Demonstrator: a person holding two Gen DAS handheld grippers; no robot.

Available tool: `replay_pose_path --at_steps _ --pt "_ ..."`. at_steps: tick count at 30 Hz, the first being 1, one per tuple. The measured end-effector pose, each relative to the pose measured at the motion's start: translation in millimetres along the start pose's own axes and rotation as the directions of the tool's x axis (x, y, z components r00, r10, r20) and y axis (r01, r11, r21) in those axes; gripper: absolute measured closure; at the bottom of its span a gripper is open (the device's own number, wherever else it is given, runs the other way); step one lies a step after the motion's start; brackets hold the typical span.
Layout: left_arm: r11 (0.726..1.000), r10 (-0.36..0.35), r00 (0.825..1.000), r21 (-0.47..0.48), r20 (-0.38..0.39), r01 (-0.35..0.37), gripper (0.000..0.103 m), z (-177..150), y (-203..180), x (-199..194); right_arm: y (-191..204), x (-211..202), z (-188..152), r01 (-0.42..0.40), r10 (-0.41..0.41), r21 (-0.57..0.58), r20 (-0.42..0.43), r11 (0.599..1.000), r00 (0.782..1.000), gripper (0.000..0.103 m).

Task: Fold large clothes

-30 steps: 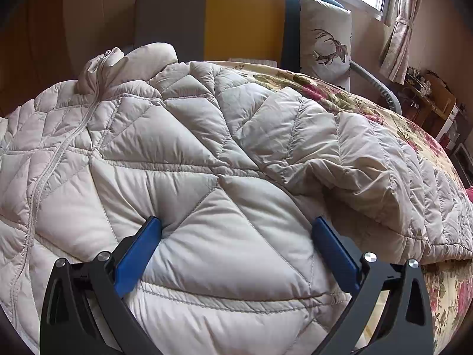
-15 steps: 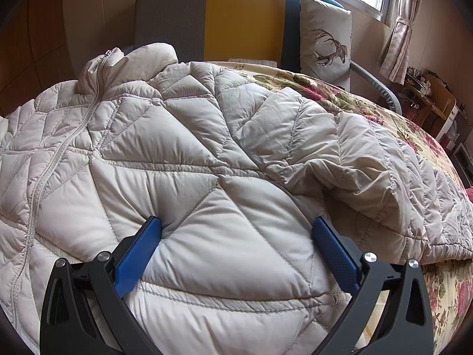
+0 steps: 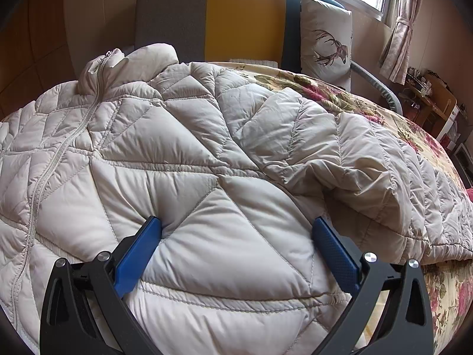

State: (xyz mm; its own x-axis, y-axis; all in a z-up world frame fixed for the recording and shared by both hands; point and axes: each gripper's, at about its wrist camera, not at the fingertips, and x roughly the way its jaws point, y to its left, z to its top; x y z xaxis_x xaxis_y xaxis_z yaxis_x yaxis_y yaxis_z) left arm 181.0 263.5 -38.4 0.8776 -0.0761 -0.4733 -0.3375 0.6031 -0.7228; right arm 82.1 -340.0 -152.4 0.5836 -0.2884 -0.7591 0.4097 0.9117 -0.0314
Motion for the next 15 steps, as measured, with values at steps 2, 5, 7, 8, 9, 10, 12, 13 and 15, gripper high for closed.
replay_pose_path --at_steps 2,5,7,8,9,10,12,13,15 --pt "0.991 -0.055 0.998 0.122 0.021 0.052 0.100 -13.4 -36.2 -10.3 -0.3 0.2 0.3 0.000 0.000 0.000 0.000 1.000 1.000 0.002" --pt "0.937 -0.119 0.992 0.333 0.030 0.102 0.100 -44.2 -92.4 -20.5 0.4 0.2 -0.1 -0.003 0.003 0.001 -0.002 1.000 1.000 0.002" --pt "0.874 -0.133 0.991 0.470 -0.004 0.120 0.100 -70.0 -125.3 -19.4 1.0 0.4 -0.1 -0.003 0.003 0.001 -0.004 1.000 1.000 0.002" --pt "0.839 -0.136 0.990 0.528 -0.035 0.134 0.100 -83.9 -139.3 -16.1 1.1 0.4 -0.3 -0.004 0.004 0.002 -0.004 1.000 1.000 0.002" --pt "0.800 -0.133 0.989 0.581 -0.072 0.149 0.100 -99.5 -152.8 -12.7 1.5 0.4 -0.3 -0.005 0.005 0.002 -0.005 1.000 1.000 0.002" --pt "0.769 -0.129 0.987 0.619 -0.097 0.162 0.100 -114.7 -163.4 -10.4 1.5 1.0 -0.2 -0.009 0.009 0.004 -0.007 1.000 1.000 0.002" --pt "0.700 -0.123 0.981 0.687 -0.151 0.194 0.100 -146.8 -183.2 -7.2 -0.2 3.0 0.7 -0.020 0.020 0.013 -0.012 1.000 1.000 0.002" --pt "0.659 -0.116 0.978 0.724 -0.172 0.205 0.100 -163.1 -191.9 -4.8 -0.2 3.5 0.8 -0.025 0.025 0.016 -0.014 1.000 1.000 0.002" --pt "0.578 -0.095 0.974 0.786 -0.204 0.221 0.100 -198.0 -206.8 -1.4 -1.9 4.6 1.4 -0.033 0.033 0.022 -0.015 0.999 0.999 0.002"
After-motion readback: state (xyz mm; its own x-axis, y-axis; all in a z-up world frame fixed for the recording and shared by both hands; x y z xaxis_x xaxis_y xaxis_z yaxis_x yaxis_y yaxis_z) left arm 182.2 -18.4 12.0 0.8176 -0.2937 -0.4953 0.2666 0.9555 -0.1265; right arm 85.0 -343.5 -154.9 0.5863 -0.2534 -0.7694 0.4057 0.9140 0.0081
